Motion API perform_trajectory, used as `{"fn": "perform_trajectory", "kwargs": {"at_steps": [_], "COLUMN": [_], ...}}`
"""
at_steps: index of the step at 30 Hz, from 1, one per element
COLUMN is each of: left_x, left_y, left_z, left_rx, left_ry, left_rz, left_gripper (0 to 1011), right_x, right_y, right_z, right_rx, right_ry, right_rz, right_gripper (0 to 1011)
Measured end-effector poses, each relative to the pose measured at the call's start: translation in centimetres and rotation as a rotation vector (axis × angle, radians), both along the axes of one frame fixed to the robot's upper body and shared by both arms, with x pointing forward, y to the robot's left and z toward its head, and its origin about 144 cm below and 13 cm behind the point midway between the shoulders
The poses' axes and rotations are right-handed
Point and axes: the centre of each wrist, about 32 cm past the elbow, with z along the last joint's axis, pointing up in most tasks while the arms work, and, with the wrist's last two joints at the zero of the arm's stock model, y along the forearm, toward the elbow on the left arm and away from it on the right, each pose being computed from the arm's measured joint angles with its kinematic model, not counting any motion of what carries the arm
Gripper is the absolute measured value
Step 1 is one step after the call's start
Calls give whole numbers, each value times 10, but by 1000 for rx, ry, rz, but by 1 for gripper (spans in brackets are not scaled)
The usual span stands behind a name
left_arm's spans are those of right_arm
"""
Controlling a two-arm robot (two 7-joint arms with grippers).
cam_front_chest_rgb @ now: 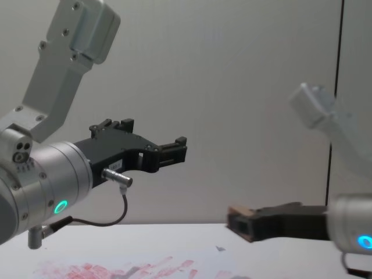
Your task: Use the one hand to pick up the stamp and affix it onto the A4 paper.
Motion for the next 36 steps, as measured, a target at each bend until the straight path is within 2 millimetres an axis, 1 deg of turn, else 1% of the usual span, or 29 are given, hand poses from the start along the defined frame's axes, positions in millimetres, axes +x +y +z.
{"fn": "perform_trajectory", "kwargs": {"at_steps": [2, 3, 12, 25, 36], "left_x": [0, 0, 0, 0, 0], "left_y": [0, 0, 0, 0, 0], "left_z": [0, 0, 0, 0, 0], "left_rx": [0, 0, 0, 0, 0], "left_ry": [0, 0, 0, 0, 0], "left_rz": [0, 0, 0, 0, 0], "left_gripper": [1002, 1002, 1001, 1001, 1001], "right_x": [-2, -4, -13, -18, -27], "right_y": [-6, -12, -34, -47, -57], "right_z": [0, -1, -7, -14, -24], "right_rx": [-3, -9, -36, -78, -120], "right_ry": [6, 11, 40, 66, 108], "right_rz": [-12, -22, -45, -31, -33], "right_gripper": [221, 220, 221, 221, 221]}}
